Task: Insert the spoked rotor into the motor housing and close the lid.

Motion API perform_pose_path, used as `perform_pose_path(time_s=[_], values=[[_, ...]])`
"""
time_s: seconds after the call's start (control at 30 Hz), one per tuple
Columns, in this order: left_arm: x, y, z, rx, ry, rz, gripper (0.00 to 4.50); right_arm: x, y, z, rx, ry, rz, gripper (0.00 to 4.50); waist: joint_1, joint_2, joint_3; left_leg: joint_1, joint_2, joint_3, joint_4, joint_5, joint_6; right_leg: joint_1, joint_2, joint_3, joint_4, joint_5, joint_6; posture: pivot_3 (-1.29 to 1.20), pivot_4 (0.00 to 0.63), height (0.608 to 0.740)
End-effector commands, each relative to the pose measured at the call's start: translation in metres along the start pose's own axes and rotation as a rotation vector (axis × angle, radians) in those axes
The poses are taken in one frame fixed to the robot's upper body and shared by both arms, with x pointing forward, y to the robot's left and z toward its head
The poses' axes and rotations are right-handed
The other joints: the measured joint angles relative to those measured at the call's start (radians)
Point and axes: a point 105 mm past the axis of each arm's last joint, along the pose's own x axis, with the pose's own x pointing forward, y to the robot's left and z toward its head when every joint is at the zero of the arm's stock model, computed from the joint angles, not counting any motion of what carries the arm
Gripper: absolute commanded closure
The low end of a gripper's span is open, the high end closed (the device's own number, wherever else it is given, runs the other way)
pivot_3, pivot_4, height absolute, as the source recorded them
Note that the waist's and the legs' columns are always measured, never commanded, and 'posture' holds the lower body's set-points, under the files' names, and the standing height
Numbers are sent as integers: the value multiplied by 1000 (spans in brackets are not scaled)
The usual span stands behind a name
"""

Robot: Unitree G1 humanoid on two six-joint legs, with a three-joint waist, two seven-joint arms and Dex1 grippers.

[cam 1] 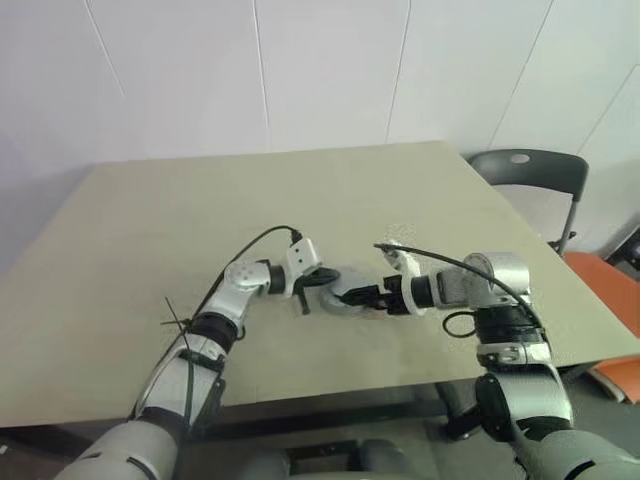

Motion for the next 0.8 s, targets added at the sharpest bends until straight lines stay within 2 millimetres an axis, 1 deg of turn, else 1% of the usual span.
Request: perform_pose_path(time_s=[0.03,0.07,0.17,0.2,0.27,0.37,0.43,0.5,0.57,0.67,0.77,0.8], values=[[4,-19,-26,-45,95,-61,4500,28,45,13,88,-64,240,6,-12,0,0,0,1,-1,-1,0,0,-1,1,0,1,0,0,0,0,740],[4,-18,-26,-45,94,-59,4500,31,48,17,121,-91,255,6,-15,1,0,0,2,-1,-1,0,0,-1,2,0,1,0,0,0,0,740],[4,-18,-25,-47,89,-51,4500,39,39,27,212,-199,235,6,-17,1,1,0,2,-2,-2,0,0,-3,3,2,3,0,-1,0,0,740],[3,-18,-26,-45,91,-50,4500,40,35,28,219,-223,222,185,-19,1,1,0,2,-2,-2,0,0,-3,3,2,3,0,-1,0,0,740],[2,-17,-26,-44,93,-48,4500,41,32,26,210,-236,200,642,-22,2,1,1,2,-2,-1,0,0,-3,3,2,3,1,-2,0,0,740],[1,-16,-27,-45,97,-44,4500,42,32,24,202,-229,194,1615,-26,4,2,1,2,-2,-1,0,0,-2,3,0,4,2,-3,0,0,740],[0,-14,-27,-45,100,-40,4500,41,31,25,188,-234,184,2207,-26,5,3,1,2,-3,-1,0,0,-2,3,-1,4,2,-3,0,0,740],[-1,-13,-27,-44,101,-36,4500,40,30,28,178,-244,181,2547,-24,6,3,1,2,-3,-1,0,0,-2,3,-2,4,2,-3,0,0,740],[-1,-11,-26,-44,98,-30,4500,39,31,30,170,-235,186,2650,-24,6,3,1,2,-3,-1,0,0,-2,2,-3,4,2,-3,0,0,740],[-2,-4,-19,-83,58,13,4500,40,30,28,141,-217,166,2652,-24,7,3,0,1,-2,0,0,0,-2,2,-2,4,2,-3,0,0,740],[-6,16,-3,-185,-48,116,4500,43,25,26,124,-209,144,2652,-24,7,4,0,1,-1,0,0,0,-2,2,-1,3,2,-3,0,0,740],[-10,28,6,-228,-101,171,4500,43,25,26,124,-210,145,2652,-24,7,4,0,1,-1,1,0,0,-2,2,-2,3,2,-3,0,0,740]])
